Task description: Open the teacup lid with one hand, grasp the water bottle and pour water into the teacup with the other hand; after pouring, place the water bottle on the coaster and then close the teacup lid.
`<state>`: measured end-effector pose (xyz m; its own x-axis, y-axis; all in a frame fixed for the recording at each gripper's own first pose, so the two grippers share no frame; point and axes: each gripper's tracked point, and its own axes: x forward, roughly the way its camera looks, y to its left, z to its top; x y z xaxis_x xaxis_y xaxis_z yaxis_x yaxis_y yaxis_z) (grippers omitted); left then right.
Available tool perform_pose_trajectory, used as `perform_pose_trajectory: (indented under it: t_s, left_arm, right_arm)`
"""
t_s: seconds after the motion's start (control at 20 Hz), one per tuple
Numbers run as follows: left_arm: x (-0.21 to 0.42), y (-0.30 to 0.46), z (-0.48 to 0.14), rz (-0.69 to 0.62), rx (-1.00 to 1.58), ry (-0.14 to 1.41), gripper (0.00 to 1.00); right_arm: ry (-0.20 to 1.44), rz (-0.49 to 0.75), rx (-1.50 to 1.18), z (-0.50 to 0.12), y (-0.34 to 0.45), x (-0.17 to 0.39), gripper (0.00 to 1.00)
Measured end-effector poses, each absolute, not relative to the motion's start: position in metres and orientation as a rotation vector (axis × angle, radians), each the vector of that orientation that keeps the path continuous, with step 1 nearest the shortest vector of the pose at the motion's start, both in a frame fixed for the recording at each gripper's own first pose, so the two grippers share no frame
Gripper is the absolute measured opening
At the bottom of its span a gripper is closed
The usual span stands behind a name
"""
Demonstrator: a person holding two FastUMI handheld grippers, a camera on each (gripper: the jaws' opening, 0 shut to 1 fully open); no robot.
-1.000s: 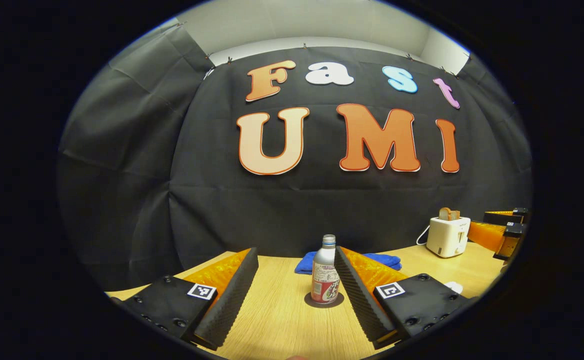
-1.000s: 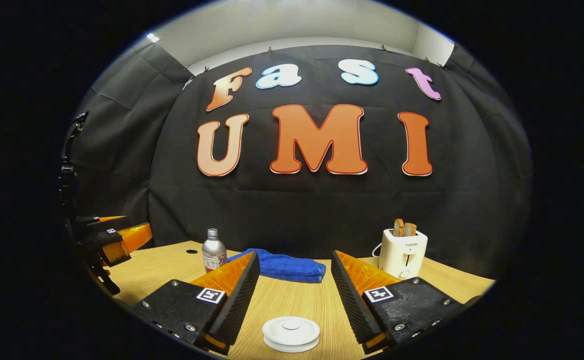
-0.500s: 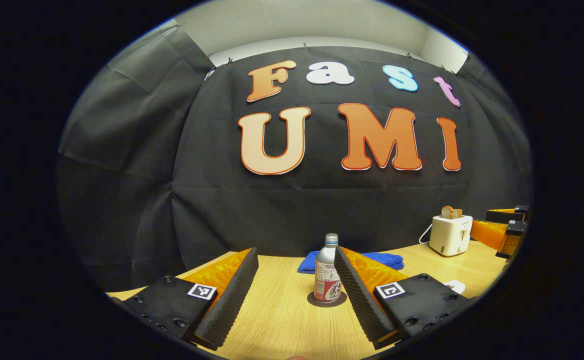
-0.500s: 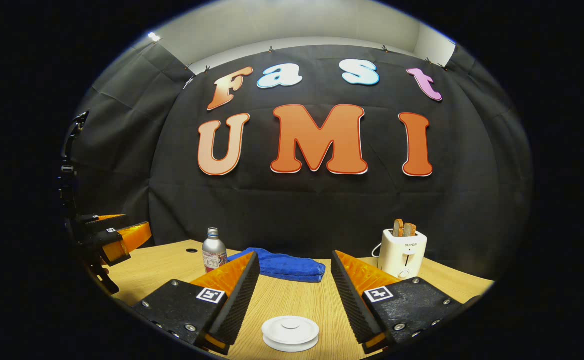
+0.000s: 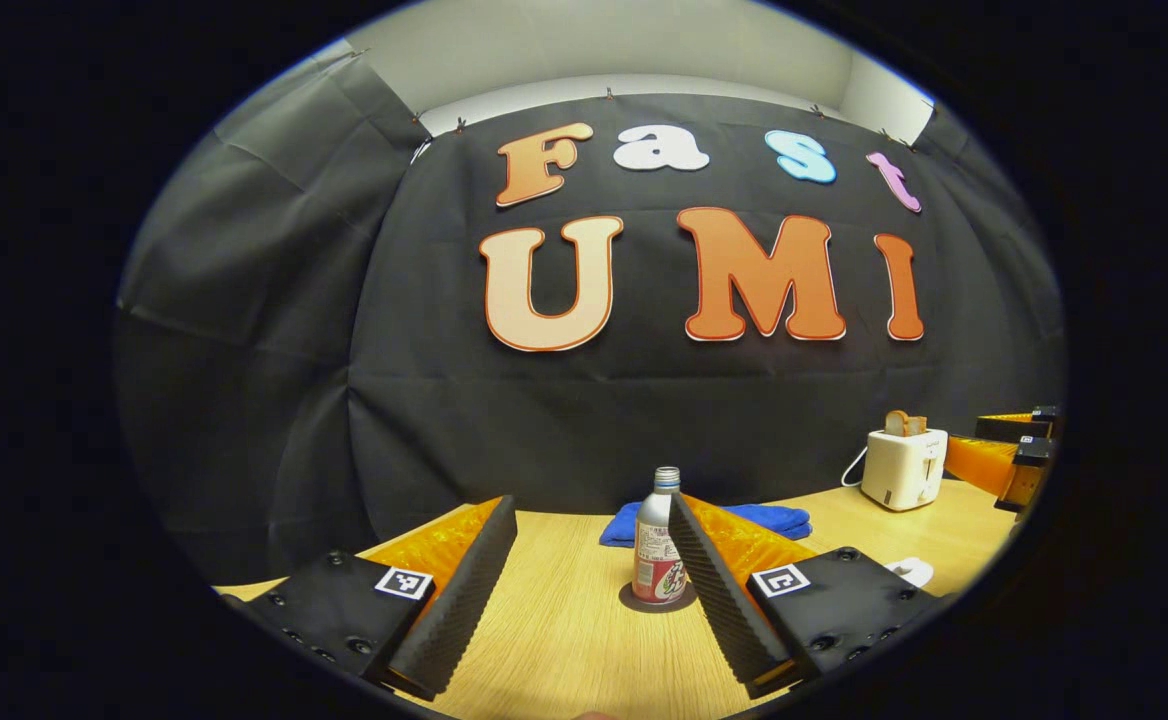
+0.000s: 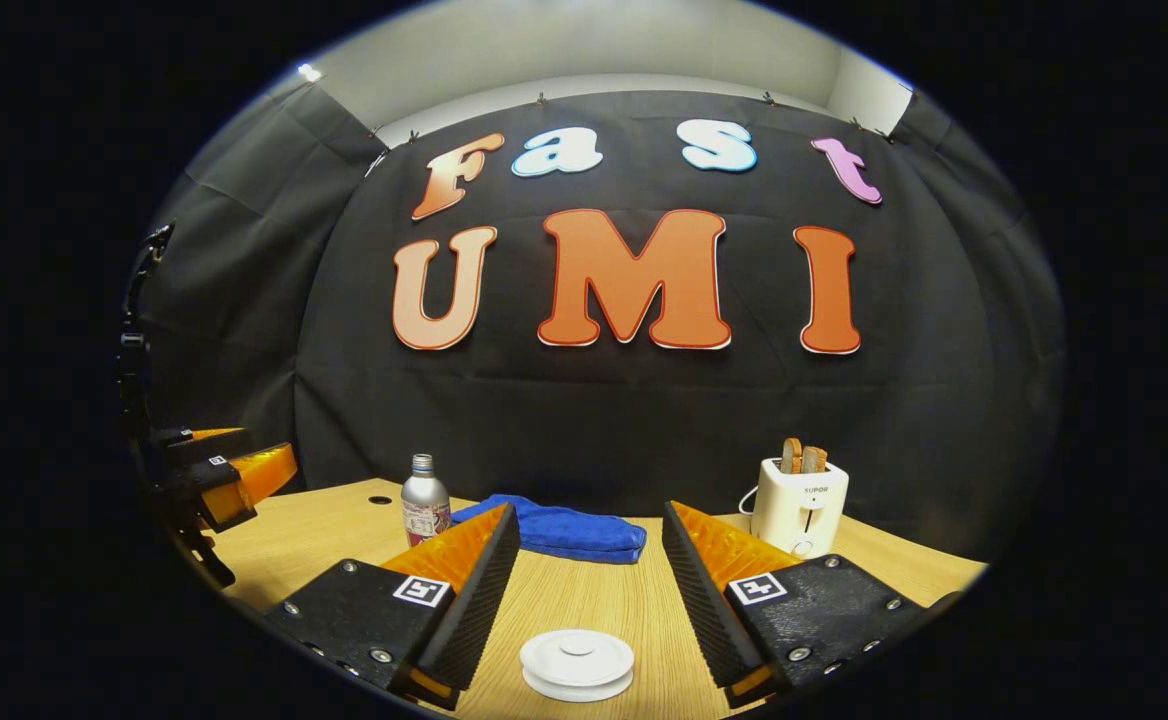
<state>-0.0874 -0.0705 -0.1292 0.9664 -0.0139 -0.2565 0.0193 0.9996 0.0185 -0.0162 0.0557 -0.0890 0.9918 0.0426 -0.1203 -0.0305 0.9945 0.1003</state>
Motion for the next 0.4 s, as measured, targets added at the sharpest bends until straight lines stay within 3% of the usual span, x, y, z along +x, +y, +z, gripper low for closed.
perform_pose_trajectory:
  t_s: [0.4]
  left_arm:
    - [-0.0887,-0.0688,-0.1273,-0.005,0.016,0.255,1.00]
  right_arm:
    - [0.120,0.028,0.093,-0.0866,0.0519,-0.0202,0.86]
